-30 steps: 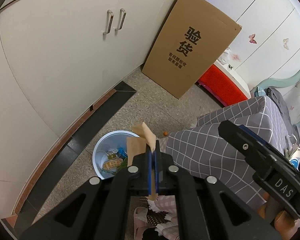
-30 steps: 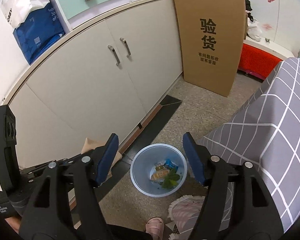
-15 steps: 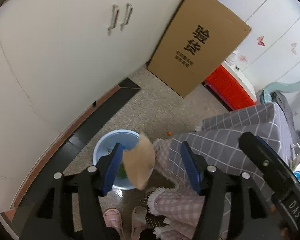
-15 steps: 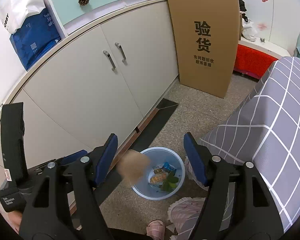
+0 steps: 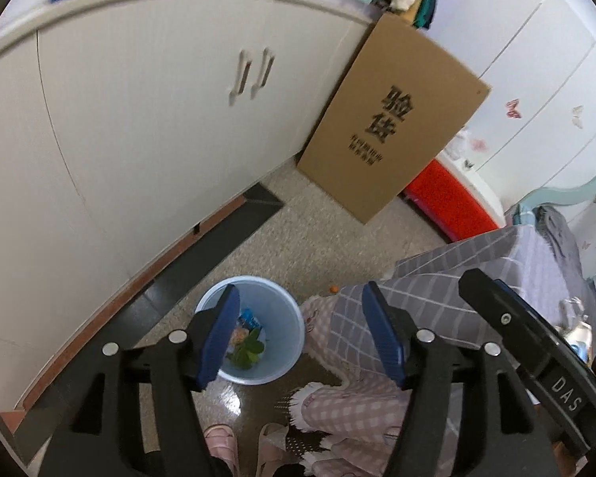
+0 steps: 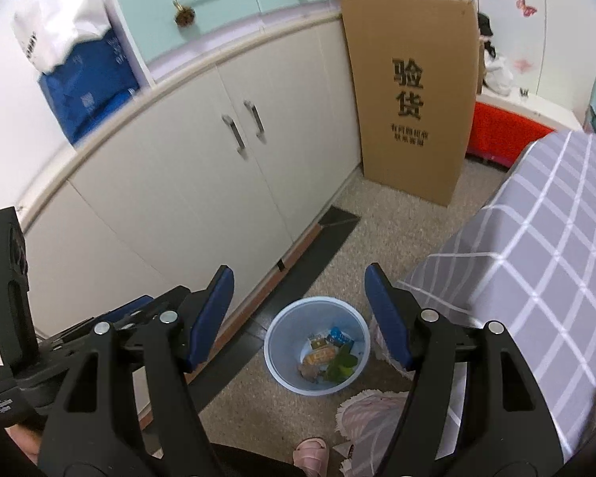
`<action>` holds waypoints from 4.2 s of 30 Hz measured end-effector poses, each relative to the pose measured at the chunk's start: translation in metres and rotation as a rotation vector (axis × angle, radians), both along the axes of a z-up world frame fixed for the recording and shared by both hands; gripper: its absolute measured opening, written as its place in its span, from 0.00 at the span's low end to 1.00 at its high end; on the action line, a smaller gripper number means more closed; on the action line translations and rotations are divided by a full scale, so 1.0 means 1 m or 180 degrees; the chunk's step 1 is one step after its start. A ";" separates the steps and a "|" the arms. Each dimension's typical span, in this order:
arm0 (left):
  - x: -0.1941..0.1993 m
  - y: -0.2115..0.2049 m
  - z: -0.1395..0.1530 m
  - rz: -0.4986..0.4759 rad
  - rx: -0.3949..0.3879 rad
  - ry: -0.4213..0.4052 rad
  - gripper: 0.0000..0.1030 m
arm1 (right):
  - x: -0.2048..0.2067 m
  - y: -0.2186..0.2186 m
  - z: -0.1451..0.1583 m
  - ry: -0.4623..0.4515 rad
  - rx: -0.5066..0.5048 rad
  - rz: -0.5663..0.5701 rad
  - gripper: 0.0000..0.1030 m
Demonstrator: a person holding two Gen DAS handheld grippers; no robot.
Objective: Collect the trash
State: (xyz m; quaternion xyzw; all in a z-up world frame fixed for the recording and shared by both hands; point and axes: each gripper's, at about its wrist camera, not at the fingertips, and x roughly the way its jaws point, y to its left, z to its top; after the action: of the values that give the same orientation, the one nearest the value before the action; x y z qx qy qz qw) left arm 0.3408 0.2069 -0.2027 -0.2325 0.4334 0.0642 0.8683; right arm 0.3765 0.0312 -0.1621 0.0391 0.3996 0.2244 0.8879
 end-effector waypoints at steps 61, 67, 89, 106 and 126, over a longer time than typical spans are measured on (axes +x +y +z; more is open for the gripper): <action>-0.101 -0.233 0.071 -0.1536 0.0438 -0.0635 0.13 | -0.144 -0.291 0.040 -0.0326 0.0485 -0.1298 0.73; -0.087 -0.182 0.078 -0.0970 0.0377 -0.0715 0.13 | -0.100 -0.227 0.047 -0.0455 -0.0632 -0.0635 0.43; -0.065 -0.162 0.068 -0.0823 0.0398 -0.0728 0.13 | -0.022 -0.161 0.000 -0.0037 -0.1681 0.0157 0.09; -0.081 -0.129 0.078 -0.0488 0.0422 -0.0803 0.13 | -0.044 -0.130 0.074 -0.0313 -0.0587 0.0036 0.04; -0.081 0.023 0.037 0.0552 0.0564 -0.0474 0.13 | -0.007 0.025 0.025 -0.0087 0.0021 0.0693 0.04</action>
State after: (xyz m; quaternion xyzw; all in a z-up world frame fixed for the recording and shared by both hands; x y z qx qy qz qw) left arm 0.2599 0.2300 -0.1653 -0.1956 0.3387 0.1597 0.9064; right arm 0.3692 0.0566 -0.1370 -0.0048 0.3885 0.3214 0.8635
